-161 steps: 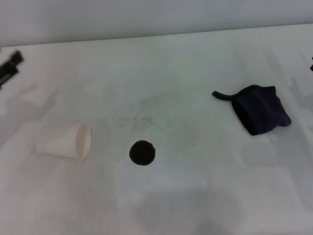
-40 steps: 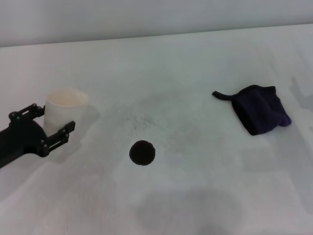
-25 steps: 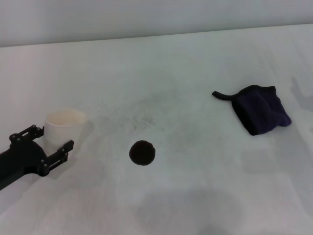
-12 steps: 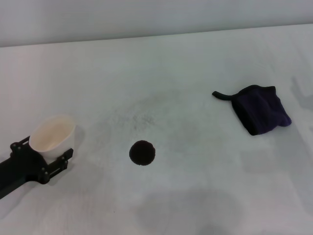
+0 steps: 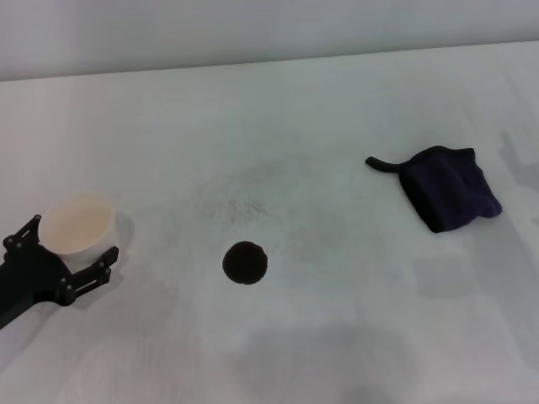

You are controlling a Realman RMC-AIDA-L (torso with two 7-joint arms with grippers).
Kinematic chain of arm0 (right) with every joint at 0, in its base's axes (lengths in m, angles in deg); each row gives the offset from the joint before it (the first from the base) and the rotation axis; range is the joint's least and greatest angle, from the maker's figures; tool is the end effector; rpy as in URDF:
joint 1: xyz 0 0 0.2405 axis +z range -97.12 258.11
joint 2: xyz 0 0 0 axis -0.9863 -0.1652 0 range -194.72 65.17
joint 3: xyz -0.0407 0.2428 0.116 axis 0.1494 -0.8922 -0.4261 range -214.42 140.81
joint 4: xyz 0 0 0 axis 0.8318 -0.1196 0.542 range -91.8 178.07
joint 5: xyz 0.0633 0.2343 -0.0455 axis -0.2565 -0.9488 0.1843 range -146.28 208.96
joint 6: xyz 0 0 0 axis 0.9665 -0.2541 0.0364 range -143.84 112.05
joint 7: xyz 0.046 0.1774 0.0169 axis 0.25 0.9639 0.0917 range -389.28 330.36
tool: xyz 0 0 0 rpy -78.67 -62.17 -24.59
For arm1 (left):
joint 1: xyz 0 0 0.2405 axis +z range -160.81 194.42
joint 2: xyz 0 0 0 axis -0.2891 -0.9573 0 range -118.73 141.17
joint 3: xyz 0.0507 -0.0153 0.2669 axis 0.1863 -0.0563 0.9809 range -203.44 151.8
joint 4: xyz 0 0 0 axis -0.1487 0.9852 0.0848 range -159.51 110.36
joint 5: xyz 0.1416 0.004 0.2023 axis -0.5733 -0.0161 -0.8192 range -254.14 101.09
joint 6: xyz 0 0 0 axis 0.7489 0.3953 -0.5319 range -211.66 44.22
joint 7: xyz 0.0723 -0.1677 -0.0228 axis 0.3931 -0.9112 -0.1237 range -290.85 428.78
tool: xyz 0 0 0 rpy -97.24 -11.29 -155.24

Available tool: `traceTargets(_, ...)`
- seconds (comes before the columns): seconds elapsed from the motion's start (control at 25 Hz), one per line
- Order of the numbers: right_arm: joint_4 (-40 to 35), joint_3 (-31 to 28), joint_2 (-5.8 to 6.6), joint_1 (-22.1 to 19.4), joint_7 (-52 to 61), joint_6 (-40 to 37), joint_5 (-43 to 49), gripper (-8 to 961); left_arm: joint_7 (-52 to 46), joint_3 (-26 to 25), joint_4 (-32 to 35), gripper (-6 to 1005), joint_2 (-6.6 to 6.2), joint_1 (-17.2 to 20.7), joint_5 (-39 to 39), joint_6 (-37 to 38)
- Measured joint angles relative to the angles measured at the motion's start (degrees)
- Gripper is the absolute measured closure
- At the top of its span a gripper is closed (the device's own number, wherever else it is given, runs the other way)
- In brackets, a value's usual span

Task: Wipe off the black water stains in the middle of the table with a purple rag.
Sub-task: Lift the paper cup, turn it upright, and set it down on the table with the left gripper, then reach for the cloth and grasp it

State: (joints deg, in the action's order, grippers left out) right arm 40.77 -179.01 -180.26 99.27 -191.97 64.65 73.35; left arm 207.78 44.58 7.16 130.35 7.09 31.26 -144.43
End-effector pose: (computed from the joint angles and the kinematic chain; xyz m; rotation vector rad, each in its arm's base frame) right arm 0.4281 0.3268 0.0226 -1.4424 0.5492 0.7045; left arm -0.3816 0.3266 -0.0805 -2.3159 -0.4171 -0.4316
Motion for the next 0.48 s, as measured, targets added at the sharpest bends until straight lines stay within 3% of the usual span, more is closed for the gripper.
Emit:
traceTargets(0.08, 0.00, 0.00, 0.00, 0.03, 0.00, 0.03, 0.00, 96, 0.04, 0.00, -0.14, 150, -0.03, -0.16, -0.01, 0.21)
traceTargets(0.48, 0.00, 0.00, 0.00, 0.58, -0.01, -0.20, 0.00, 113, 0.35, 0.00, -1.68, 114, -0.25, -0.53, -0.03, 1.50)
